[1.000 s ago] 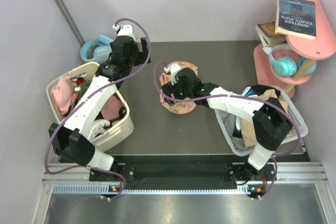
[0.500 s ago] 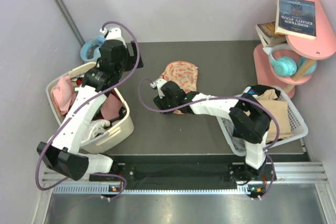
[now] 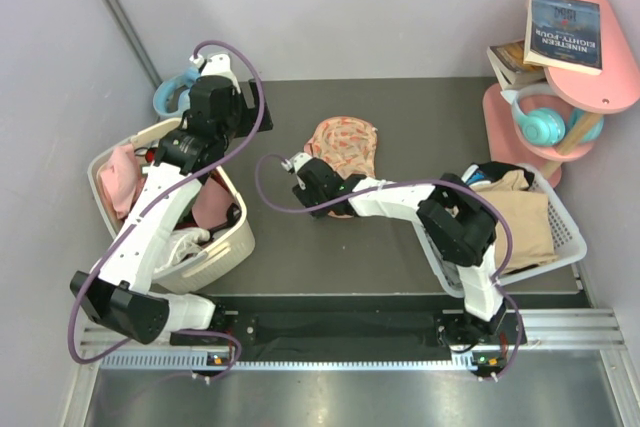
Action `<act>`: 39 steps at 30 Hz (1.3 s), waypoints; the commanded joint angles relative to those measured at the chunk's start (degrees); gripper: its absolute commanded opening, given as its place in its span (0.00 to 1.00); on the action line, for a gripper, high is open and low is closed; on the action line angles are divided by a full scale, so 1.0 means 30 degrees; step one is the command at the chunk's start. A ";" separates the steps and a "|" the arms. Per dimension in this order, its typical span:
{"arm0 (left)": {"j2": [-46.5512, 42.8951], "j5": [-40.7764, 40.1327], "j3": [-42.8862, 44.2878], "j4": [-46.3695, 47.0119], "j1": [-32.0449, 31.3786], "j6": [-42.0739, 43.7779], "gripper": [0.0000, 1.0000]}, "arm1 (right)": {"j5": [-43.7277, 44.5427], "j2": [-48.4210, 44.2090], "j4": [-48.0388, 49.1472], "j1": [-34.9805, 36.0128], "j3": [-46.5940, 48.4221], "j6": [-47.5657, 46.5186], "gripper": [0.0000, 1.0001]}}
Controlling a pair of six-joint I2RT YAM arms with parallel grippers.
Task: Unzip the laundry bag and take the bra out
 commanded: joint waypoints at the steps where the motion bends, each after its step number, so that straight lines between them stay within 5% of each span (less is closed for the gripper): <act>1: -0.0399 0.0400 0.0255 -0.0063 0.0180 0.0371 0.99 | 0.0838 0.0440 -0.0040 0.0318 0.0734 0.0218 0.29; 3: -0.0341 0.0489 0.0225 -0.0122 0.0239 0.0372 0.99 | 0.0780 0.0529 -0.0185 0.0318 0.0792 0.0277 0.12; 6: -0.0369 0.0635 0.0137 -0.0093 0.0268 0.0313 0.99 | 0.0429 0.0266 -0.0011 0.0289 0.0793 0.0395 0.00; 23: 0.0275 0.0957 0.0166 -0.0151 0.0268 0.0811 0.99 | 0.0341 -0.5705 0.0369 -0.2404 0.0560 0.3586 0.00; 39: 0.1739 0.2129 0.0401 0.0815 0.0269 0.0870 0.99 | 0.3736 -0.9783 0.1163 -0.7649 -0.5240 0.8272 0.00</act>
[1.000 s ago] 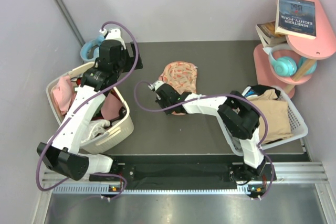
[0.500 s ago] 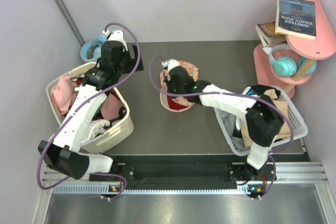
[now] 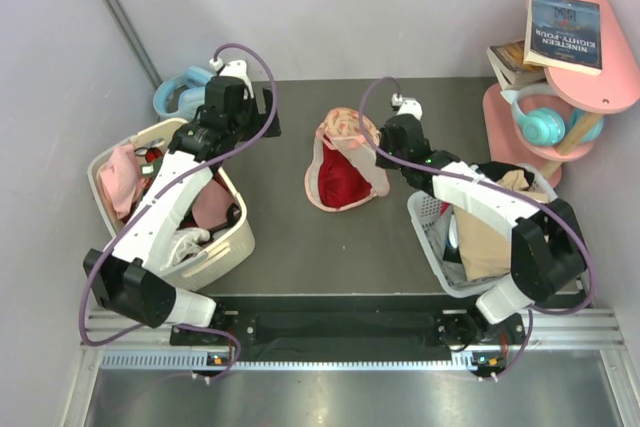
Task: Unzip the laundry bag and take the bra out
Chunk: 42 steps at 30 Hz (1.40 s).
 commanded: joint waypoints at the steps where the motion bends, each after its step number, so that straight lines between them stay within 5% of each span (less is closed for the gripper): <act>1: 0.0261 0.0570 0.0671 0.0801 0.0057 0.0141 0.99 | 0.2097 -0.1012 -0.0229 -0.0809 -0.0936 0.1667 0.00; 34: 0.1754 0.1186 0.1227 0.0801 0.0057 0.0170 0.99 | 0.4094 0.0542 -0.5357 -0.4500 -0.0029 0.4715 0.01; 42: 0.2750 0.1185 0.2573 0.0362 0.0086 0.0259 0.99 | 0.3773 -0.1185 -0.6003 -0.5263 -0.0263 0.5389 0.34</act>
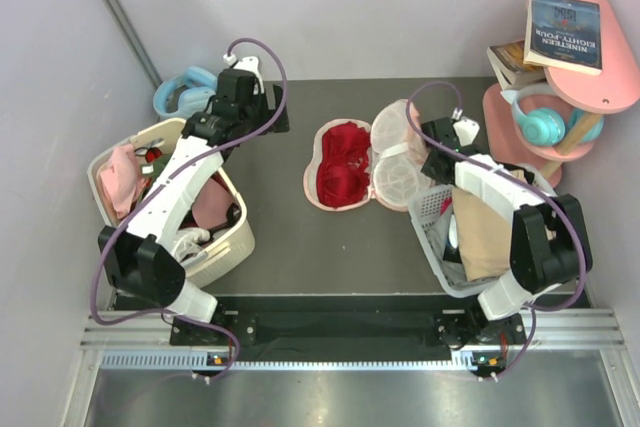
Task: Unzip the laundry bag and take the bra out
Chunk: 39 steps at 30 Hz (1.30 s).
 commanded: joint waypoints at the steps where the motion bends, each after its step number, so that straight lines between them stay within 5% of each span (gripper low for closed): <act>1: 0.0761 0.0245 0.1634 0.0340 0.0028 0.0171 0.99 | -0.0235 -0.2068 -0.0066 -0.0389 0.0742 0.0530 0.40; 5: 0.1787 0.1267 0.2570 0.0427 -0.0119 0.0141 0.95 | -0.0646 -0.3007 -0.0007 -0.0360 0.0917 0.0209 0.62; 17: 0.7264 0.4698 0.3426 -0.1330 -0.2402 0.0581 0.84 | -0.3983 -0.5001 0.2187 -0.0389 0.0391 -0.2076 0.80; 28: 0.9348 0.7629 0.1142 0.0309 -0.3399 -0.1351 0.85 | -0.6446 -0.5644 0.2455 -0.0389 -0.0107 -0.2985 0.85; 39: 1.0372 0.7281 -0.0151 0.2858 -0.3869 -0.1880 0.89 | -0.7267 -0.6815 0.1869 -0.0389 -0.0811 -0.3308 0.85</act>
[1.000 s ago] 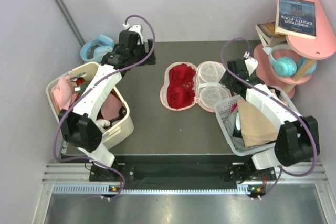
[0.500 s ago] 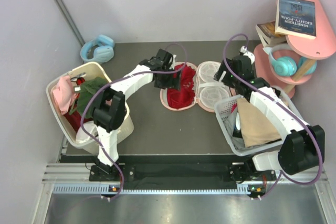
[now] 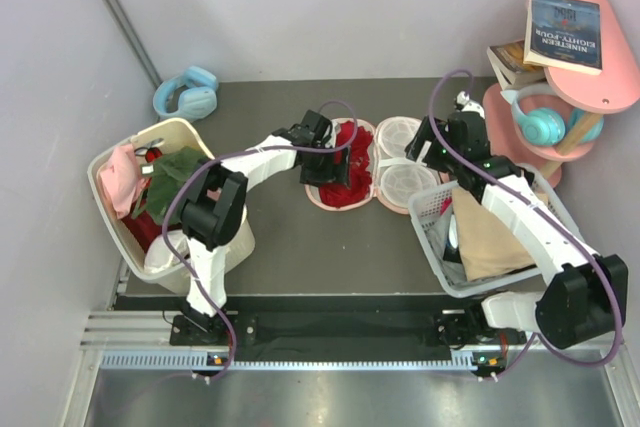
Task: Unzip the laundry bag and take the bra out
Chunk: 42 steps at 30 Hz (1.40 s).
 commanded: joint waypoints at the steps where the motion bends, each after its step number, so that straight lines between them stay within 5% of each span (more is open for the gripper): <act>1: 0.0632 -0.0043 -0.0049 0.2144 -0.0255 -0.0358 0.89 | -0.0579 -0.0996 0.0018 -0.0163 -0.0104 -0.0488 0.85; 9: 0.1509 -0.1595 0.0361 0.2586 -0.0343 -0.0387 0.72 | -0.0871 -0.1669 -0.0597 -0.0163 -0.0485 -0.0869 0.85; 16: 0.1308 -0.1714 0.0625 0.2586 -0.0343 -0.0387 0.21 | -0.0902 -0.1846 -0.0890 -0.0192 -0.0340 -0.1338 0.85; 21: -0.0039 -0.0896 0.1034 0.2645 -0.0401 -0.0329 0.01 | -0.0902 -0.1525 -0.0833 -0.0134 -0.0018 -0.1630 0.85; 30: -0.3846 -0.1857 0.3667 0.0274 -0.0636 0.2685 0.00 | -0.0755 -0.0704 -0.0305 -0.0163 0.0598 -0.1982 0.85; 42: -0.9266 -1.0965 0.5780 -0.1952 -0.0490 0.3744 0.00 | -0.0520 -0.0616 0.0193 -0.0163 0.0218 -0.1691 0.85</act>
